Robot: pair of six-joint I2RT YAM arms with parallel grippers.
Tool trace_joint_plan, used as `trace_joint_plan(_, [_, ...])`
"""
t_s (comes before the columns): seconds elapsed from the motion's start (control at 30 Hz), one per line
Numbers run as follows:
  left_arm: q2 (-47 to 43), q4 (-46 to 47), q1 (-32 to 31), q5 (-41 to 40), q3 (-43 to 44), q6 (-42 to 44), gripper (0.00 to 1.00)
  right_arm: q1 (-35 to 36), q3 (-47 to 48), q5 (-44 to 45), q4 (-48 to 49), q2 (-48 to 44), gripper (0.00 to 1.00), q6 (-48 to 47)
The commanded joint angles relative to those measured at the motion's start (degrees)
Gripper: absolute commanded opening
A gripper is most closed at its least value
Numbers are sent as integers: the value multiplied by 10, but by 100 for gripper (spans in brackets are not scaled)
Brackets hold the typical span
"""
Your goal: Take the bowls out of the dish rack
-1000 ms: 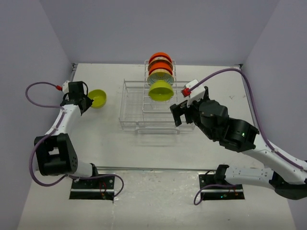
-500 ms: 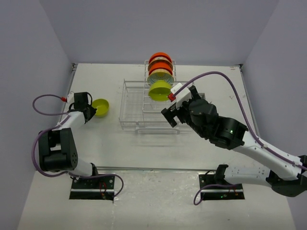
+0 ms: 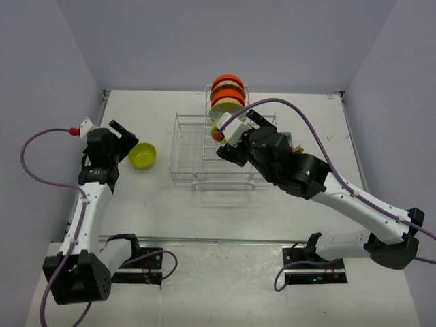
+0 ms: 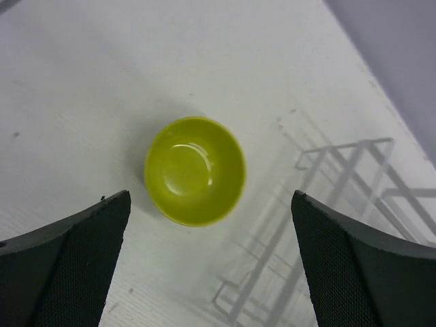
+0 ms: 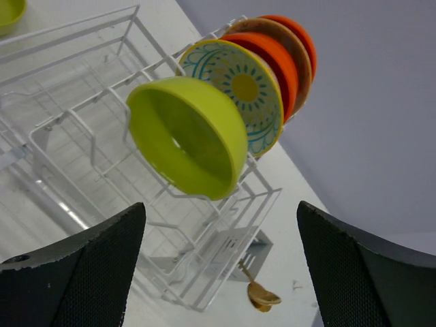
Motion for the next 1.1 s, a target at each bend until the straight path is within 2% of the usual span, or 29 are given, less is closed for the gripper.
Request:
trace_joint_plan(0.0, [-88,-33,-22,62,64,77,100,-15,31,11,42,4,89,-103])
trace_joint_plan(0.03, [-98,-43,-25,107,84,112,100,-16,30,-2,44,8,89,-115])
trace_joint_plan(0.13, [-124,-91,-37,154,109,160,100,-21,36,-11,49,30,86,-147])
trace_joint_plan(0.23, [-159,-125,-39,146,121,191,100,-33,55,-6,49,63,86,-155])
trace_joint_plan(0.47, [-193,-151,-39,149,115,225,100,-53,39,18,134,116,75,-186])
trace_joint_plan(0.57, [-193,-145,-39,144,100,225,100,-58,40,20,136,136,67,-185])
trace_joint_plan(0.63, [-194,-141,-38,138,91,225,100,-59,28,20,148,140,58,-185])
trace_joint_plan(0.7, [-196,-139,-39,126,83,225,100,-59,9,20,160,138,55,-185])
trace_joint_plan(0.73, [-199,-137,-38,124,80,226,100,-59,3,22,166,137,38,-186])
trace_joint_plan(0.8, [-207,-132,-39,121,73,226,100,-59,-12,27,180,134,35,-186])
trace_joint_plan(1.0, [-205,-129,-39,122,66,227,100,-59,-30,52,203,126,13,-182])
trace_joint_plan(1.07, [-204,-127,-39,122,64,227,100,-59,-33,54,210,118,11,-178])
